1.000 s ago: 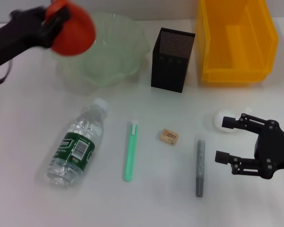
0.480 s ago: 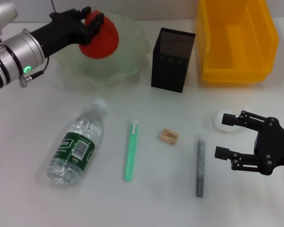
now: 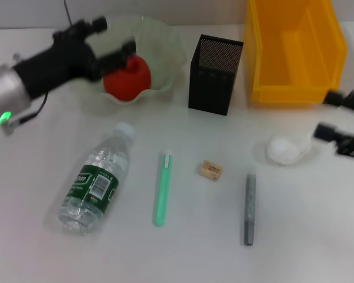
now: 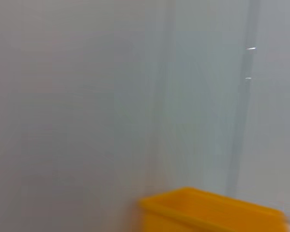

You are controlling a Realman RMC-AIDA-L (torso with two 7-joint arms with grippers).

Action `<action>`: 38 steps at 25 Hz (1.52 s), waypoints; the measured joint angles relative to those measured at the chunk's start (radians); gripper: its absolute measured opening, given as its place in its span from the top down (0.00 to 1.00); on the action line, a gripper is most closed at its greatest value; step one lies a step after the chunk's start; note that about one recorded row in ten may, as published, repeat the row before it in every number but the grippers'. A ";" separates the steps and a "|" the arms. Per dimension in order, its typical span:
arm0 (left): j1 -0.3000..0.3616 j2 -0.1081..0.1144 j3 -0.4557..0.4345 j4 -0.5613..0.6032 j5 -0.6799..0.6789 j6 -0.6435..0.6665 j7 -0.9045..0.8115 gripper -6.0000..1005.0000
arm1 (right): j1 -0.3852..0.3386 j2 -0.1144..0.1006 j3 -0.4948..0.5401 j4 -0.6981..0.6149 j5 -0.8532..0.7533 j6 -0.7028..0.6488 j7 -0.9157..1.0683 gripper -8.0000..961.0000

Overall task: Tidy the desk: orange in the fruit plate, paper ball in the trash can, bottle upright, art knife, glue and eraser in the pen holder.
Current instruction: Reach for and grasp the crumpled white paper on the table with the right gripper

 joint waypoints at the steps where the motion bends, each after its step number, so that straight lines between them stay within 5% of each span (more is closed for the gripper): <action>1: 0.028 0.001 0.036 0.024 0.000 0.040 -0.012 0.38 | 0.000 0.000 0.000 0.000 0.000 0.000 0.000 0.13; 5: 0.151 0.002 0.191 0.128 0.000 0.158 -0.030 0.17 | 0.044 0.000 -0.079 -0.421 -0.166 0.009 0.387 0.13; 7: 0.151 0.002 0.191 0.128 0.000 0.158 -0.030 0.17 | 0.071 -0.002 -0.103 -0.484 -0.230 0.009 0.471 0.13; 9: 0.235 -0.003 0.239 0.172 -0.005 0.219 -0.024 0.17 | 0.128 -0.003 -0.149 -0.573 -0.351 0.007 0.609 0.13; 10: 0.246 -0.004 0.235 0.168 -0.007 0.226 -0.023 0.17 | 0.204 -0.003 -0.228 -0.636 -0.520 0.007 0.751 0.13; 12: 0.252 -0.004 0.232 0.164 -0.009 0.227 -0.022 0.17 | 0.226 -0.001 -0.261 -0.642 -0.574 0.012 0.787 0.13; 13: 0.261 -0.004 0.231 0.159 -0.011 0.226 -0.020 0.17 | 0.270 0.002 -0.366 -0.642 -0.685 0.039 0.852 0.13; 20: 0.263 -0.004 0.241 0.150 -0.012 0.230 -0.010 0.17 | 0.312 0.005 -0.684 -0.522 -0.849 0.251 0.965 0.16; 38: 0.258 -0.002 0.235 0.124 -0.012 0.219 0.020 0.17 | 0.441 0.003 -0.818 -0.157 -0.874 0.449 0.980 0.24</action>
